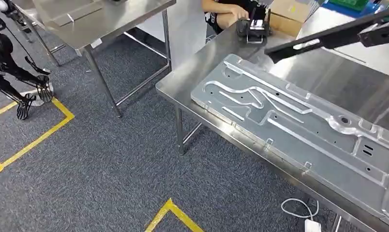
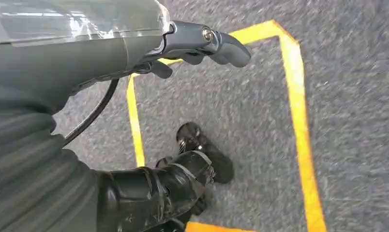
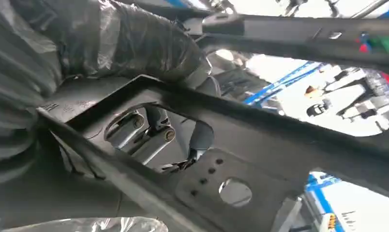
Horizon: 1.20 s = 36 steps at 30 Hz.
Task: Take the parts from the cabinet and place them on the table.
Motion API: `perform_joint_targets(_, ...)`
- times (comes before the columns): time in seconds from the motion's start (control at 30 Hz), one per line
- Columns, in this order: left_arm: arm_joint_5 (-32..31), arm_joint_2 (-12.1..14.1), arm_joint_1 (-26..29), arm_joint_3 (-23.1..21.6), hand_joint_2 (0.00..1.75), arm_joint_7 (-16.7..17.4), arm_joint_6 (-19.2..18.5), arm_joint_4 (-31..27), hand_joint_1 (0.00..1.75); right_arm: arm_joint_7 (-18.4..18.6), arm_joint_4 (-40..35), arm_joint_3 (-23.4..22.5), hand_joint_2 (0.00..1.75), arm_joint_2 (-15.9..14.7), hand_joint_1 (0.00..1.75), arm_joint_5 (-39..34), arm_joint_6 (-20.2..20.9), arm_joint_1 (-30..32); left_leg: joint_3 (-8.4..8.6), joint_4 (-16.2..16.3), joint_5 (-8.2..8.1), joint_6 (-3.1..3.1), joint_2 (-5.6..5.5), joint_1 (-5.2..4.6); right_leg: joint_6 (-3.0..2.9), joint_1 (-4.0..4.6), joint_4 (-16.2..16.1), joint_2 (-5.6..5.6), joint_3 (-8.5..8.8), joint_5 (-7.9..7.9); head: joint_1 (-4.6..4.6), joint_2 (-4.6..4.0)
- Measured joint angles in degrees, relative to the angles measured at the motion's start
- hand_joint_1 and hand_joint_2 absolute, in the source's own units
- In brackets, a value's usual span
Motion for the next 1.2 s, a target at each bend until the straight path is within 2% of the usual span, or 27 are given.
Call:
perform_joint_targets(0.07, 0.1, 0.0, 0.0, 0.1, 1.75, -0.8, -0.2, 0.0, 0.00, -0.2, 0.0, 0.0, 1.75, -0.9, 1.75, -0.6, -0.4, 0.6, -0.05, 0.1, 0.00, 0.00, 0.02, -0.08, 0.49, -0.20, 8.7, -0.07, -3.76, -4.20, -0.02, 0.00)
perform_joint_targets(0.1, 0.2, 0.0, 0.0, 0.1, 1.75, -1.3, -0.3, 0.0, 0.00, -0.2, 0.0, 0.0, 1.75, -1.4, 1.75, -0.7, -0.6, 1.2, -0.08, 0.2, -0.02, 0.03, 0.02, -0.08, 0.67, -0.28, 12.2, -0.08, -5.37, -5.29, 0.00, 0.00)
perform_joint_targets(0.13, 0.3, 0.0, 0.0, 0.1, 1.75, -1.6, -0.4, 0.0, 0.00, -0.3, -0.1, 0.0, 1.75, -2.2, 1.75, -1.0, -0.9, 1.9, -0.11, 0.3, -0.05, 0.05, 0.01, -0.04, 0.78, -0.34, 13.1, -0.11, -5.72, -4.85, 0.00, 0.02)
perform_joint_targets(0.17, 0.3, 0.0, 0.0, 0.1, 1.75, -1.9, -0.4, 0.0, 0.00, -0.4, -0.2, 0.0, 1.75, -2.8, 1.75, -1.1, -1.0, 2.2, -0.10, 0.5, -0.13, 0.04, -0.06, 0.01, 0.85, -0.45, 11.1, -0.14, -4.69, -3.18, 0.00, 0.00)
perform_joint_targets(0.23, 0.4, -0.2, 0.0, 0.2, 1.75, -2.0, -0.6, 0.0, 0.00, -0.5, -0.4, 0.0, 1.75, -3.4, 1.75, -1.2, -1.0, 2.4, -0.08, 0.8, -0.40, -0.17, -0.16, 0.05, 0.86, -0.63, 1.3, -0.28, 0.28, 1.78, 0.00, 0.00)
perform_joint_targets(0.27, 0.4, -0.2, 0.0, 0.2, 1.75, -2.1, -0.6, 0.0, 0.00, -0.5, -0.5, -0.1, 1.75, -3.7, 1.75, -1.2, -1.1, 2.4, -0.11, 1.1, -0.64, -0.47, -0.14, 0.02, 0.83, -0.70, -3.5, -0.50, 2.25, 2.57, 0.00, 0.00)
perform_joint_targets(0.3, 0.4, -0.1, 0.0, 0.2, 1.75, -2.1, -0.6, 0.0, 0.00, -0.5, -0.5, -0.1, 1.75, -4.1, 1.75, -1.2, -1.1, 2.6, -0.49, 1.3, -0.69, -0.72, -0.16, -0.40, 0.69, -0.16, -3.7, -0.44, 2.56, 2.32, 0.00, 0.00)
perform_joint_targets(0.33, 0.5, -0.1, 0.0, 0.2, 1.75, -2.1, -0.6, 0.0, 0.00, -0.4, -0.8, -0.1, 1.75, -4.1, 1.75, -1.4, -1.2, 2.8, -0.53, 1.3, -0.61, -0.92, -0.13, -0.34, 0.13, -0.03, -3.8, -0.14, 2.35, 2.51, -0.05, 0.00)
perform_joint_targets(0.4, 0.5, -0.1, -0.1, 0.2, 1.75, -2.1, -0.6, 0.0, 0.00, -0.4, -0.9, -0.1, 1.75, -4.6, 1.75, -1.5, -1.2, 3.1, -0.38, 1.0, -0.46, -1.34, -0.11, -0.34, -0.32, 0.07, -3.7, -0.14, 2.19, 2.47, -0.04, 0.00)
perform_joint_targets(0.47, 0.5, -0.1, -0.1, 0.2, 1.75, -2.1, -0.5, 0.0, 0.00, -0.4, -1.1, -0.1, 1.75, -4.9, 1.75, -1.5, -1.2, 3.1, -0.77, 1.9, -1.37, -2.02, -0.17, -0.36, -1.17, -0.56, -4.3, -0.22, 2.48, 2.93, -0.02, 0.00)
perform_joint_targets(0.5, 0.4, -0.1, 0.0, 0.2, 1.75, -2.1, -0.3, 0.0, 0.00, -0.4, -1.2, -0.1, 0.00, -5.0, 0.00, -1.6, -1.3, 3.1, -1.83, 4.4, -3.30, -2.24, -0.20, -0.35, -1.67, -0.57, -4.4, -0.12, 2.45, 2.99, -0.05, 0.00)
perform_joint_targets(0.57, 0.1, -0.1, 0.0, 0.2, 1.75, -1.9, 0.0, 0.0, 0.00, -0.4, -1.5, -0.1, 0.00, -5.2, 0.00, -1.7, -1.4, 3.5, -5.63, 13.1, -7.48, -2.47, -0.20, -0.18, -1.97, -0.42, -4.4, 0.03, 2.41, 3.03, -0.05, 0.00)
perform_joint_targets(0.6, -0.1, -0.1, -0.1, 0.2, 1.75, -1.6, 0.2, 0.0, 0.00, -0.5, -1.6, -0.1, 0.00, -5.4, 0.00, -1.9, -1.6, 3.8, -7.56, 17.2, -8.91, -2.52, -0.20, -0.13, -2.01, -0.29, -4.4, 0.09, 2.41, 3.03, -0.02, 0.00)
perform_joint_targets(0.63, -0.2, -0.1, -0.1, 0.2, 0.00, -1.3, 0.3, 0.0, 0.00, -0.5, -1.7, -0.1, 0.00, -5.5, 0.00, -2.1, -1.8, 4.3, -8.55, 19.2, -9.00, -2.46, -0.20, -0.07, -2.02, -0.18, -4.4, 0.15, 2.42, 3.03, -0.05, 0.00)
perform_joint_targets(0.67, 0.0, -0.1, -0.1, 0.2, 0.00, -1.3, 0.3, 0.0, 0.00, -0.5, -1.7, -0.1, 0.00, -5.6, 0.00, -2.3, -1.9, 4.7, -8.18, 18.3, -7.87, -2.28, -0.20, -0.07, -2.02, -0.06, -4.3, 0.22, 2.47, 3.02, -0.02, 0.02)
perform_joint_targets(0.7, 0.5, -0.1, -0.1, 0.3, 0.00, -1.3, 0.3, 0.0, 0.00, -0.5, -1.9, -0.2, 0.00, -6.1, 0.00, -2.4, -2.1, 5.0, -6.54, 14.9, -5.70, -1.98, -0.21, -0.08, -2.02, 0.07, -4.3, 0.22, 2.53, 3.02, -0.02, 0.00)
perform_joint_targets(0.77, 0.9, -0.1, 0.0, 0.3, 0.00, -1.3, 0.3, 0.0, 0.00, -0.5, -2.3, -0.3, 0.00, -6.7, 0.00, -2.7, -2.3, 5.4, -1.19, 4.3, -0.85, -1.05, -0.28, -0.20, -2.01, 0.26, -4.3, 0.24, 2.60, 3.01, -0.02, 0.00)
perform_joint_targets(0.8, 0.9, -0.1, -0.1, 0.3, 0.00, -1.3, 0.4, 0.0, 0.00, -0.6, -2.3, -0.4, 0.00, -7.1, 0.00, -2.8, -2.5, 5.6, 0.12, 1.6, -1.45, -0.68, -0.28, -0.51, -1.91, 0.41, -4.3, 0.24, 2.48, 3.01, 0.00, 0.00)
perform_joint_targets(0.9, 1.0, -0.1, -0.1, 0.3, 0.00, -1.7, 0.4, 0.0, 0.00, -0.9, -2.6, -0.7, 0.00, -8.2, 0.00, -3.3, -3.0, 6.9, 0.32, 1.1, -1.19, -0.78, -0.23, -0.59, -0.95, 0.41, -4.4, 0.21, 2.41, 3.14, -0.05, 0.00)
perform_joint_targets(0.93, 1.0, -0.1, -0.1, 0.3, 0.00, -1.8, 0.4, 0.0, 0.00, -1.0, -2.8, -0.8, 0.00, -8.6, 0.00, -3.4, -3.0, 7.1, 0.37, 0.8, -1.04, -0.58, -0.26, -0.60, -0.60, 0.38, -4.6, 0.21, 2.50, 3.25, -0.02, 0.02)
perform_joint_targets(0.97, 1.0, -0.2, -0.1, 0.3, 0.00, -1.9, 0.4, 0.0, 0.00, -1.0, -3.1, -0.9, 0.00, -8.7, 0.00, -3.5, -3.2, 7.5, 0.83, -0.3, -0.38, -0.10, 0.05, -0.03, -0.31, 0.08, -4.1, 0.21, 2.40, 2.82, -0.02, 0.00)
perform_joint_targets(1.0, 1.0, -0.2, -0.2, 0.3, 0.00, -1.9, 0.4, 0.0, 0.00, -1.0, -3.1, -1.0, 0.00, -9.7, 0.00, -3.5, -3.2, 7.7, 0.96, -0.6, -0.18, 0.05, 0.13, -0.09, -0.09, 0.16, -2.6, -0.01, 1.86, 1.45, 0.00, 0.00)
perform_joint_targets(1.03, 1.1, -0.2, -0.2, 0.3, 0.00, -2.0, 0.4, 0.0, 0.00, -1.0, -3.2, -1.1, 0.00, -9.7, 0.00, -3.6, -3.3, 7.7, 0.86, -0.7, -0.03, 0.28, 0.16, -0.07, 0.13, 0.13, 0.6, -0.02, 0.34, -0.88, 0.02, 0.00)
perform_joint_targets(1.1, 1.2, -0.2, -0.2, 0.3, 0.00, -2.0, 0.3, 0.0, 0.00, -1.0, -3.3, -1.2, 0.00, -10.1, 0.00, -3.7, -3.3, 8.2, 0.78, -0.7, -0.02, 0.28, 0.22, -0.10, 0.65, -0.10, 9.5, -0.08, -3.44, -5.12, 0.02, 0.00)
perform_joint_targets(1.13, 1.2, -0.2, -0.2, 0.3, 0.00, -2.0, 0.2, 0.0, 0.00, -1.0, -3.3, -1.2, 0.00, -10.3, 0.00, -3.7, -3.3, 8.6, 0.78, -0.6, -0.02, 0.28, 0.24, -0.09, 0.85, -0.24, 12.5, -0.09, -4.73, -5.78, 0.00, 0.02)
perform_joint_targets(1.17, 1.2, -0.2, -0.2, 0.3, 0.00, -2.0, 0.2, 0.0, 0.00, -1.1, -3.4, -1.2, 0.00, -10.6, 0.00, -3.7, -3.3, 8.9, 0.78, -0.5, -0.05, 0.26, 0.23, -0.04, 1.00, -0.43, 12.3, -0.13, -4.55, -4.81, 0.00, 0.02)
perform_joint_targets(1.2, 1.2, -0.2, -0.1, 0.3, 0.00, -2.0, 0.1, 0.0, 0.00, -1.1, -3.5, -1.2, 0.00, -10.8, 0.00, -3.7, -3.3, 8.9, 0.79, -0.3, -0.12, 0.20, 0.20, 0.01, 1.12, -0.58, 9.6, -0.15, -3.08, -2.85, 0.00, 0.00)
